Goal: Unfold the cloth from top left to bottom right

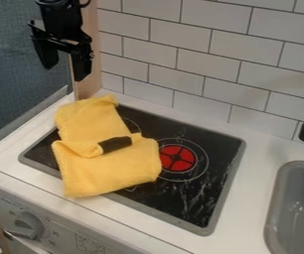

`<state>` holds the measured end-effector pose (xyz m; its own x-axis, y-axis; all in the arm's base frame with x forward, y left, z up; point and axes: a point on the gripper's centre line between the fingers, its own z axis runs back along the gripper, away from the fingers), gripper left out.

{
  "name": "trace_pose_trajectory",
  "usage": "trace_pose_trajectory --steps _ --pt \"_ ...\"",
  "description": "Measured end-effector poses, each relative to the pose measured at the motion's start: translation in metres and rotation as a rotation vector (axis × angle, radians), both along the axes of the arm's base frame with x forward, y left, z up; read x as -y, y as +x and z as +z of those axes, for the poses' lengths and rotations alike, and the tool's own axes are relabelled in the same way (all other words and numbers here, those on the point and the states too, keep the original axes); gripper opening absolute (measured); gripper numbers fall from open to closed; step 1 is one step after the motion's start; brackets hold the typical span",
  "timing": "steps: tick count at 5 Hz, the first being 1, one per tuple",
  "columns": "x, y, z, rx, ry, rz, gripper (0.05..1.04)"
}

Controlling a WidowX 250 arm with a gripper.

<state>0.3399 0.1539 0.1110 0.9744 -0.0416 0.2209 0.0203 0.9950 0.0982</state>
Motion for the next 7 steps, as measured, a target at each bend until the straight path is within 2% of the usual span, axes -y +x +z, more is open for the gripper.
trace_pose_trajectory --steps 3,5,7 --pt "0.014 -0.017 -0.026 -0.107 -0.059 -0.051 0.999" --pt "0.055 -0.035 -0.037 -0.145 -0.012 -0.174 0.999" --pt "0.094 -0.046 -0.033 -0.136 0.005 -0.287 0.999"
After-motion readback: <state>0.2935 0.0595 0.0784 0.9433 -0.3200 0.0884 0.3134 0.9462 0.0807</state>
